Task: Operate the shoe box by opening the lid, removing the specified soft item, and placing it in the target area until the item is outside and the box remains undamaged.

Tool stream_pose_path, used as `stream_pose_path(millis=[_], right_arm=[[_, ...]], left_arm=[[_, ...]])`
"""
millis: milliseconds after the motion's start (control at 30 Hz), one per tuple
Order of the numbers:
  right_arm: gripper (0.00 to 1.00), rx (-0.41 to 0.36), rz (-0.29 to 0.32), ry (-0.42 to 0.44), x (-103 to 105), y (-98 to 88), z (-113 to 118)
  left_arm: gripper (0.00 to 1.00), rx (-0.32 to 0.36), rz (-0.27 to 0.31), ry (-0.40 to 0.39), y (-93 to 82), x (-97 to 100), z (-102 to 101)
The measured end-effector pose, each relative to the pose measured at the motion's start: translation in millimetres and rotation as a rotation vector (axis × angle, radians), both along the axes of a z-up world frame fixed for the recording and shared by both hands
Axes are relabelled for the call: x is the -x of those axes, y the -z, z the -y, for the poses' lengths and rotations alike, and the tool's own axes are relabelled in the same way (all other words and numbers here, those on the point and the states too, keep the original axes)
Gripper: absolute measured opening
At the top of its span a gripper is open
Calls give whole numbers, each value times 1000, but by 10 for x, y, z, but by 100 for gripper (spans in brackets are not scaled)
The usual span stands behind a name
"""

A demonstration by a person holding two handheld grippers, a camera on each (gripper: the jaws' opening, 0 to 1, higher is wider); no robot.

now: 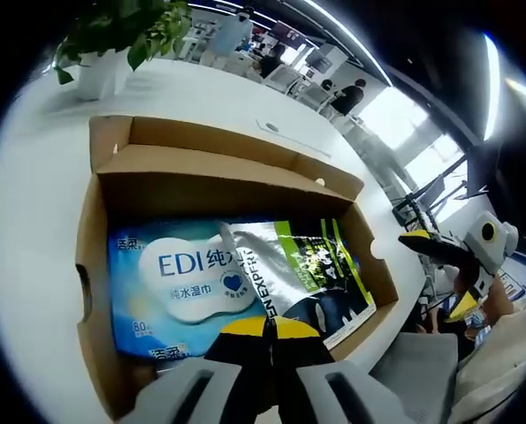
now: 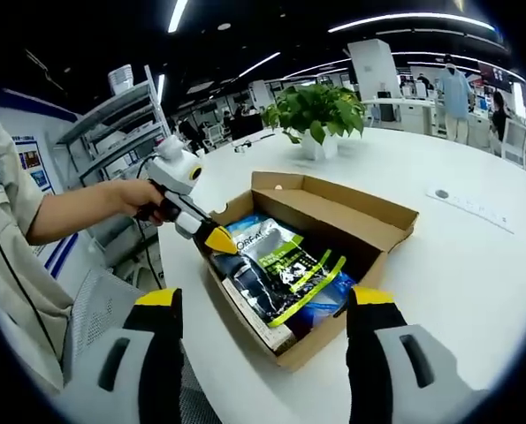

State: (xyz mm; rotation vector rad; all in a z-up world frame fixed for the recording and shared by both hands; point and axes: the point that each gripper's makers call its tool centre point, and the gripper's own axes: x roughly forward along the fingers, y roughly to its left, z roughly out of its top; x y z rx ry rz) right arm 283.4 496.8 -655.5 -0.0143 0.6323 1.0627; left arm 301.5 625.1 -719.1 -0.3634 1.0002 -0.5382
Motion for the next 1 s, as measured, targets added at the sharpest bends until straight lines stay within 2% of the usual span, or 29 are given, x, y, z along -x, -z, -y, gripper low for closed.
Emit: stream_pose_path(millis=[200, 267, 1000], right_arm=[[66, 16, -39, -14, -20, 97, -93], [65, 4, -71, -2, -38, 118, -138], [56, 108, -177, 12, -292, 518, -396]], left_arm=[[0, -4, 12, -5, -29, 1, -58], [0, -7, 16, -6, -36, -4, -69], [0, -32, 28, 16, -62, -45, -153]])
